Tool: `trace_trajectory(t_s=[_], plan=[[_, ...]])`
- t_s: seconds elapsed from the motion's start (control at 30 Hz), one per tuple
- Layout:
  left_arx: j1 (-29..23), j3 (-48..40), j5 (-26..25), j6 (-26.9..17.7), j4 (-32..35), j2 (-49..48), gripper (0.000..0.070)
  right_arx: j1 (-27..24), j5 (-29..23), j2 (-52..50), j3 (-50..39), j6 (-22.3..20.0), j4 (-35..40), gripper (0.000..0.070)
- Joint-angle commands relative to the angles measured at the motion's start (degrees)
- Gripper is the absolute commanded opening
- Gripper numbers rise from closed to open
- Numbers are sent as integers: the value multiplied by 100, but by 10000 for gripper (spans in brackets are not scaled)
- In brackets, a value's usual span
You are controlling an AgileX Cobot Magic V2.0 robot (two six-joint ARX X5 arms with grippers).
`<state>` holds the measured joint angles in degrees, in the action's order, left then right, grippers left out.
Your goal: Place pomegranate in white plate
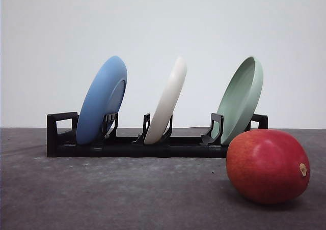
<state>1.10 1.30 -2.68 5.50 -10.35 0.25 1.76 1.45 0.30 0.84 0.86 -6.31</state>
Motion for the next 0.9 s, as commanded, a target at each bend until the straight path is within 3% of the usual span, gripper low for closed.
trace_trajectory(t_s=[0.0, 0.07, 0.2, 0.4, 0.5, 0.7, 0.87], plan=[[0, -61, 11, 518, 127, -4, 10, -2, 2, -9, -20, 37, 81, 29], [0, -61, 11, 881, 293, -4, 11, -2, 11, -9, -17, 159, 81, 29], [0, -59, 11, 1368, 857, -4, 10, -2, 0, -9, 4, 959, 293, 28], [-2, 57, 17, 1344, 1803, -2, 10, -2, 4, -9, 35, 1561, 1213, 27], [-2, 269, 15, 1340, 1856, 0, 10, -2, 2, -9, 247, 1707, 1193, 16], [-2, 1226, 39, 1340, 554, 182, 10, -2, 13, 9, 1185, 2241, -294, 7], [-2, 2326, 35, 1337, -1031, 739, 10, -2, 13, 302, 2211, 2273, -1722, 7]])
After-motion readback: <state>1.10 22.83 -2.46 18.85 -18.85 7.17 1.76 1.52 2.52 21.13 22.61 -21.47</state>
